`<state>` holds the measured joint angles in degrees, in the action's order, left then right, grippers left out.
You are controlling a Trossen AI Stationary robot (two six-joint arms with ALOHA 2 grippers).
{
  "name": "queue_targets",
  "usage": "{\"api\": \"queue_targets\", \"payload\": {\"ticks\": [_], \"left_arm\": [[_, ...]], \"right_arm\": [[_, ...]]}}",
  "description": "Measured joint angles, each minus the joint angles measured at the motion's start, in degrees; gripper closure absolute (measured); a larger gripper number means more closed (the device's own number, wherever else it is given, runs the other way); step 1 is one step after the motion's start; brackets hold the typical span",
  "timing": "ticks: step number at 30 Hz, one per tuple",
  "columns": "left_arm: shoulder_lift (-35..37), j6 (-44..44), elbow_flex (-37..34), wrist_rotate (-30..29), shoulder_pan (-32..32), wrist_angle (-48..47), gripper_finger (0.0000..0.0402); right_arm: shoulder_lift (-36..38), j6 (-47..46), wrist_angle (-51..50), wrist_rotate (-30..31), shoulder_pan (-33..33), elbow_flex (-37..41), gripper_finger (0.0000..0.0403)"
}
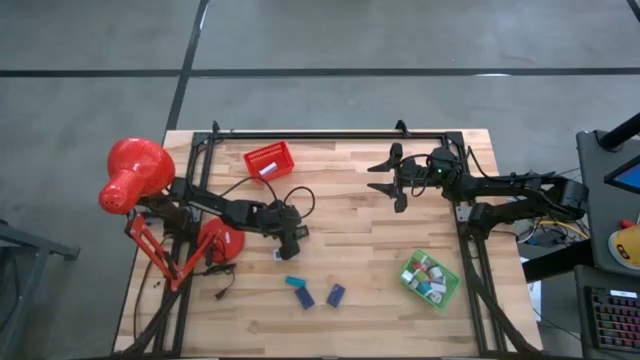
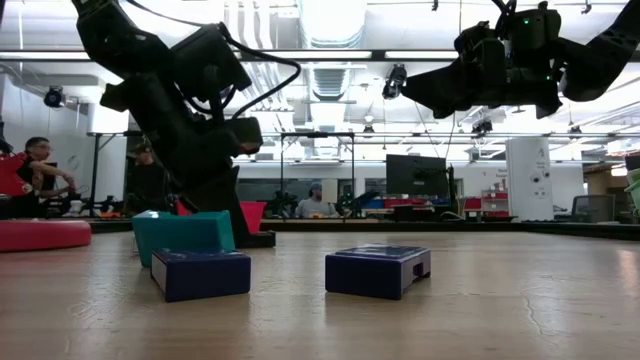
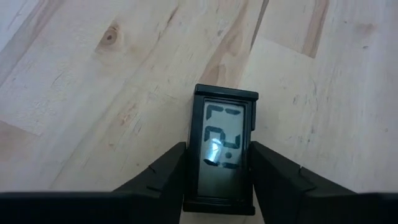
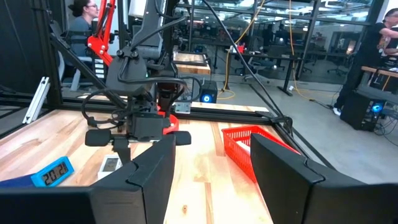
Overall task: Pick & Place Office items
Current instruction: Put the black digital clock into the red bin
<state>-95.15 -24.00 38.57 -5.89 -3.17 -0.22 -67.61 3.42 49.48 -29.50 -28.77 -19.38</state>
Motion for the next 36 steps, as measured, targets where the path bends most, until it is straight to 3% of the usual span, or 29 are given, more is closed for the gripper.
{"api": "queue_targets", "payload": {"ticks": [16, 23, 27, 36], "left_arm": [[0.64, 1.11, 0.02, -0.13, 0.02, 0.44, 0.0247], [5.60, 2.84, 2.35, -8.01, 1.29, -0.24, 0.0247], [9.44, -1.79, 3.64, -12.49, 4.30, -4.97, 0.0247], [20.00, -1.32, 3.41, -11.67, 16.25, -13.71, 0.0243]], "right_arm": [[0.00, 0.00, 0.01, 0.00, 0.00, 0.00, 0.0199], [0.00, 0.00, -0.01, -0.02, 0.01, 0.00, 0.0199], [0.00, 0.00, -0.01, 0.00, -0.01, -0.02, 0.0199], [0.01, 0.00, -0.01, 0.00, 0.01, -0.02, 0.0199]]}}
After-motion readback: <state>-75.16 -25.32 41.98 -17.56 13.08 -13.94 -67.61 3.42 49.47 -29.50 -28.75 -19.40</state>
